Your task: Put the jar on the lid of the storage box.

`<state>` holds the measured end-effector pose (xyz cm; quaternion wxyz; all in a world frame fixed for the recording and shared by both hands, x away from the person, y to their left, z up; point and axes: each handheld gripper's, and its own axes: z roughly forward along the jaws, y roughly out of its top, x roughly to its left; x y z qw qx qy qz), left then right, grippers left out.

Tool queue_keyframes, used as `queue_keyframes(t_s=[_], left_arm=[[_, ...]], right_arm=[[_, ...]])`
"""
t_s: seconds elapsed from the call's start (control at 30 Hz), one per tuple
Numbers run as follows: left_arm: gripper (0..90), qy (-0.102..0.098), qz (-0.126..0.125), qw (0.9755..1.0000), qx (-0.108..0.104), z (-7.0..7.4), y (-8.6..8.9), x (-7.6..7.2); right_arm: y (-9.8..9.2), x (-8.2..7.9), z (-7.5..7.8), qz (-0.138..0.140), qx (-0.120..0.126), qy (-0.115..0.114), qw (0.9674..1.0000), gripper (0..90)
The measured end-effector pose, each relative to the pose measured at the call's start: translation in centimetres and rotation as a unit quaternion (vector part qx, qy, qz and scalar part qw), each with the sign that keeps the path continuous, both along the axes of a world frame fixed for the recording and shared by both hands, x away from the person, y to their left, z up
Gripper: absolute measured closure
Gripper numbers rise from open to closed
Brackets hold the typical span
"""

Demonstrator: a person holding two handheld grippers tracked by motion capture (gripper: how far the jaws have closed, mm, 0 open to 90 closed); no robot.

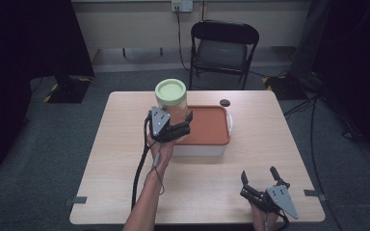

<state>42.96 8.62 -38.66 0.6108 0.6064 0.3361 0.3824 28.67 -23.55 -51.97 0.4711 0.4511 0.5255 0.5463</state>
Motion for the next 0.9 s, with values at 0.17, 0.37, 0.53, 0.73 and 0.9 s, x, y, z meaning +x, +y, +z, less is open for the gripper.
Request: queue_keyframes(t_s=[0.17,0.37,0.53,0.73,0.9], left_arm=[[11.4,0.002,0.003,1.0,0.002,-0.2,-0.2,0.5],[11.4,0.007,0.013,0.9999,0.001,-0.5,0.1,1.2],[11.4,0.011,0.013,0.9998,-0.006,-0.8,0.4,1.7],[11.4,0.012,0.014,0.9998,-0.002,-1.1,0.3,1.9],[11.4,0.014,0.017,0.9998,0.0,-1.3,0.2,2.3]], right_arm=[[0.0,0.0,0.0,-0.001,0.0,0.0,1.0,1.1],[0.0,0.0,0.0,0.0,0.0,0.0,1.0,1.1],[0.0,0.0,0.0,0.001,0.0,0.0,1.0,1.1],[0.0,0.0,0.0,0.0,0.0,0.0,1.0,1.1],[0.0,0.0,0.0,0.0,0.0,0.0,1.0,1.1]])
